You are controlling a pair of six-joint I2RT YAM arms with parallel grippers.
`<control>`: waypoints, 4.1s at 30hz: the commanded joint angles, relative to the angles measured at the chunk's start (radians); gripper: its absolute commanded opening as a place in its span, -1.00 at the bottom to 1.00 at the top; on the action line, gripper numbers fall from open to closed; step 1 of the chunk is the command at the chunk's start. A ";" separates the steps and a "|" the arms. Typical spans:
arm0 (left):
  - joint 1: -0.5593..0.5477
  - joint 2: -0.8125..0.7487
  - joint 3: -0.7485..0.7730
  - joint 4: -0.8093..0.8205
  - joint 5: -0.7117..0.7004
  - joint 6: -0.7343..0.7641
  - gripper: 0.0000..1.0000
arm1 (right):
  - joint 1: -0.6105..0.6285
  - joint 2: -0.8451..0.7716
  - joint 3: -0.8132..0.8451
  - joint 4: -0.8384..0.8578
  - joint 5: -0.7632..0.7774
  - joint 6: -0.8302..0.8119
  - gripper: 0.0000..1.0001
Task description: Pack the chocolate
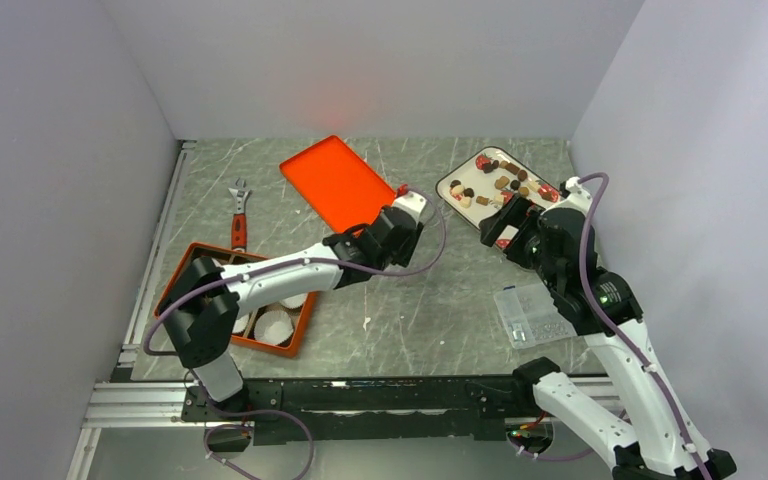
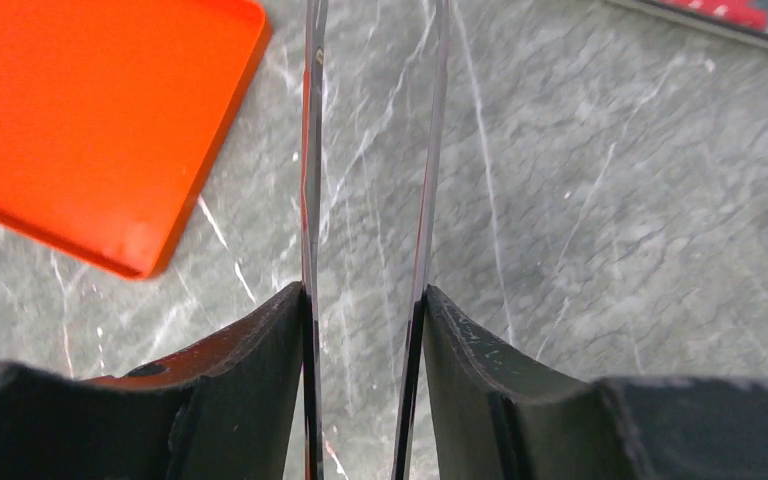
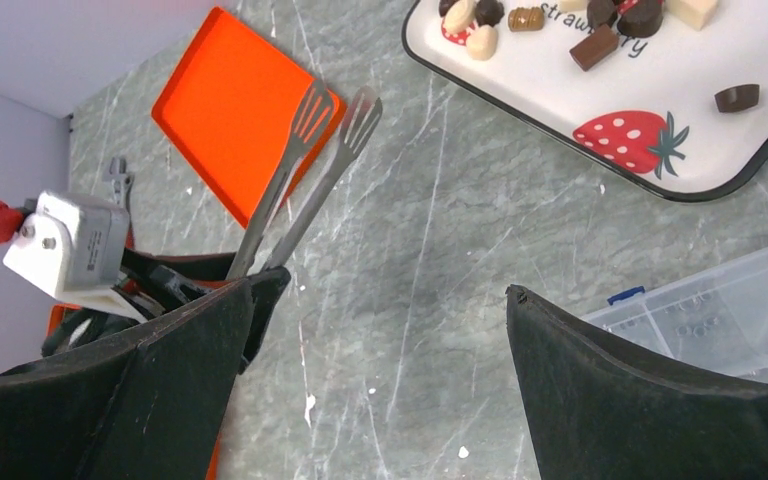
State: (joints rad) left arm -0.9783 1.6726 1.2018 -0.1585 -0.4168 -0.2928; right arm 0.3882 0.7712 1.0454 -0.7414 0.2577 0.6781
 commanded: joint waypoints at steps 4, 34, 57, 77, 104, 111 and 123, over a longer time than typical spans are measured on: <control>0.024 0.109 0.223 -0.012 0.112 0.104 -0.02 | 0.000 -0.023 0.094 -0.006 0.041 -0.001 0.98; 0.086 0.569 0.726 -0.179 0.235 0.109 -0.11 | -0.001 -0.021 0.101 -0.035 0.040 -0.021 0.99; 0.112 0.551 0.769 -0.220 0.303 0.096 -0.29 | 0.000 0.005 0.103 -0.019 0.045 -0.038 0.99; 0.123 0.387 0.640 -0.165 0.340 0.064 -0.31 | -0.001 -0.006 0.090 -0.023 0.066 -0.032 0.99; 0.140 -0.340 0.038 -0.351 0.102 -0.135 -0.32 | -0.001 0.039 0.038 0.045 -0.024 -0.043 0.99; 0.141 -0.528 -0.092 -0.461 0.035 -0.210 -0.27 | -0.001 0.060 0.028 0.069 -0.063 -0.061 0.99; 0.143 -0.373 -0.050 -0.405 0.143 -0.137 -0.06 | -0.001 0.104 0.001 0.097 -0.079 -0.085 0.99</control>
State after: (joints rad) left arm -0.8391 1.2201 1.0904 -0.6098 -0.3222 -0.4717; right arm 0.3870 0.8795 1.0512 -0.6903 0.1730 0.6186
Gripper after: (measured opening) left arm 0.460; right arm 0.994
